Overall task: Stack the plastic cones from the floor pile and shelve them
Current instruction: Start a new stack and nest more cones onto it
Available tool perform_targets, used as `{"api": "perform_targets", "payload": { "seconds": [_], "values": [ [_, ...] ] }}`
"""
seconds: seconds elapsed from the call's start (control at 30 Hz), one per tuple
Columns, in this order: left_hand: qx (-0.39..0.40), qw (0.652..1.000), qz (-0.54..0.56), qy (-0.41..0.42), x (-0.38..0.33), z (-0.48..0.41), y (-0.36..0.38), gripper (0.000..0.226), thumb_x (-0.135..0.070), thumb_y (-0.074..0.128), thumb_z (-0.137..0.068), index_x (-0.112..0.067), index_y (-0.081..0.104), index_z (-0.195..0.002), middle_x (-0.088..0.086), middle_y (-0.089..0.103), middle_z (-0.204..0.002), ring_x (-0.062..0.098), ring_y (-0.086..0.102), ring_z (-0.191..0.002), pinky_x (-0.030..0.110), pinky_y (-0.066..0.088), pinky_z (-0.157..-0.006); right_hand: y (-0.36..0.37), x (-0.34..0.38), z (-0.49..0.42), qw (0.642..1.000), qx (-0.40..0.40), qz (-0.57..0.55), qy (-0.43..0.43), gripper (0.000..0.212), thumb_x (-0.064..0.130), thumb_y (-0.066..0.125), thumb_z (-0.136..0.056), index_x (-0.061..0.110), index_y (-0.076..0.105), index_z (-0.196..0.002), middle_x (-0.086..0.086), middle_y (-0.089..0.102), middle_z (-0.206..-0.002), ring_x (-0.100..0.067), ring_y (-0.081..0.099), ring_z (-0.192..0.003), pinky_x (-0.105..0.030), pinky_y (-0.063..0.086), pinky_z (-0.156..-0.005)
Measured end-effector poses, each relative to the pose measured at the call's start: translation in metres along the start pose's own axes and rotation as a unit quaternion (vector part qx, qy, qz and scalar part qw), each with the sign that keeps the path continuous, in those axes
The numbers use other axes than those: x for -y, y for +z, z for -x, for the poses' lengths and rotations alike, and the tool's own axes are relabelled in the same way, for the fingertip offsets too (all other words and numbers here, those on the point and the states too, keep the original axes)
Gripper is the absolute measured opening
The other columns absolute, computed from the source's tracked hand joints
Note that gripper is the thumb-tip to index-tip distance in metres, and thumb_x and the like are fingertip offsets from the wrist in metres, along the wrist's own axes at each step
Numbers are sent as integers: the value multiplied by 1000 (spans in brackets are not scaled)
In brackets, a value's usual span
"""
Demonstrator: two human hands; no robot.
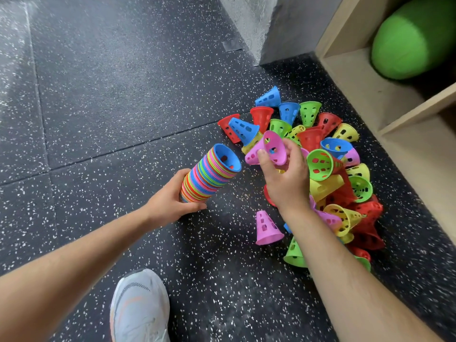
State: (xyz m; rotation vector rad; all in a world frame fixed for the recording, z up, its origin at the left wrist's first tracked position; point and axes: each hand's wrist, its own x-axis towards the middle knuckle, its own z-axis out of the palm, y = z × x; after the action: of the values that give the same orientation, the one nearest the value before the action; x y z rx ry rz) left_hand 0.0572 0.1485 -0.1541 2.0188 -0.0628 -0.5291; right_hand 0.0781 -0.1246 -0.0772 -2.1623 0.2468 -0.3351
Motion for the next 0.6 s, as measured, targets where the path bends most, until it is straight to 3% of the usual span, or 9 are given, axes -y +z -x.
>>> {"api": "perform_targets", "payload": {
  "seconds": [0.1,0.2,0.33,0.43,0.53,0.6],
  "values": [
    [0,1000,-31,4,-2,1,5,80,-50,91,-65,-51,42,-128,-18,66,-116,3,65,-107,39,52,-103,-6,7,6,998,22,-40,-34,53,58,59,-89,19,61,-125,6,66,-114,-13,60,-109,-40,50,-94],
    [-4,998,-69,12,-5,4,8,80,-40,93,-71,-50,40,-130,-23,63,-115,3,64,-106,37,50,-103,-5,15,19,994,101,-27,-28,65,63,55,-88,21,55,-137,5,59,-134,-7,52,-125,-29,43,-105],
    [20,998,-53,21,-12,11,18,82,-57,88,-62,-51,42,-129,-19,67,-114,5,67,-104,40,55,-99,-5,19,38,985,173,5,-21,76,69,49,-85,22,49,-145,8,51,-143,0,44,-131,-19,36,-109],
    [28,998,-34,47,-22,15,32,79,-57,87,-62,-50,43,-128,-17,67,-113,7,68,-103,42,56,-96,-9,16,53,986,167,-16,-20,75,71,48,-86,21,52,-142,11,53,-139,3,46,-128,-12,35,-104],
    [41,997,-41,47,-20,21,43,81,-59,86,-62,-52,41,-129,-18,66,-115,8,67,-105,43,56,-97,-10,9,59,991,125,-50,-7,64,63,42,-93,16,61,-133,8,60,-131,-2,52,-125,-23,41,-107],
    [49,996,-60,38,-15,26,47,81,-60,84,-63,-53,39,-130,-21,64,-115,6,67,-104,41,56,-96,-10,4,67,993,105,-45,8,58,55,43,-97,12,63,-130,4,62,-130,1,52,-122,-20,41,-105]
  ]
}}
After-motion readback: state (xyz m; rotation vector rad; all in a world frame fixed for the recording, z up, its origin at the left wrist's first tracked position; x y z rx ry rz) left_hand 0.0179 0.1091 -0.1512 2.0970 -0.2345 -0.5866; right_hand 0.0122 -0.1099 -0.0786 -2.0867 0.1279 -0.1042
